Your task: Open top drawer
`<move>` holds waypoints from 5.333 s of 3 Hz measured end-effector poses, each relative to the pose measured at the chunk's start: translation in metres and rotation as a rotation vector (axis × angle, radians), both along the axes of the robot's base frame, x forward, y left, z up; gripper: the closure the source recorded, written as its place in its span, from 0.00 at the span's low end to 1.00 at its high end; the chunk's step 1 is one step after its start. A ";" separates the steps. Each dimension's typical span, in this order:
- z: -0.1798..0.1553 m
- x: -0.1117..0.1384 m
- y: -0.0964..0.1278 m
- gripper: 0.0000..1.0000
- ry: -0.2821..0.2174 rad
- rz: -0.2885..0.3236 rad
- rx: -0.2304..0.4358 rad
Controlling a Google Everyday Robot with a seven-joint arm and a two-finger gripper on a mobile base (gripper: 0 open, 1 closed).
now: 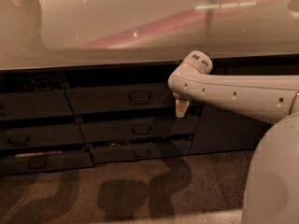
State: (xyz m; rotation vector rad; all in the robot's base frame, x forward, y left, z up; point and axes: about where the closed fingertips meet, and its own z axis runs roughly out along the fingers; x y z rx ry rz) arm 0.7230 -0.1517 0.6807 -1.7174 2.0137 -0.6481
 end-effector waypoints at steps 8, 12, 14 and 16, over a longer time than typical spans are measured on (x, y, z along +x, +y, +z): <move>-0.063 0.034 -0.044 0.88 0.167 -0.089 0.059; -0.040 0.016 -0.031 1.00 0.023 -0.053 0.080; -0.043 0.011 -0.034 1.00 0.023 -0.051 0.075; -0.033 0.008 -0.034 1.00 0.001 -0.047 0.084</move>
Offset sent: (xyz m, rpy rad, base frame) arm 0.0389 -0.0517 -0.0542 0.0954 0.1429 -0.1034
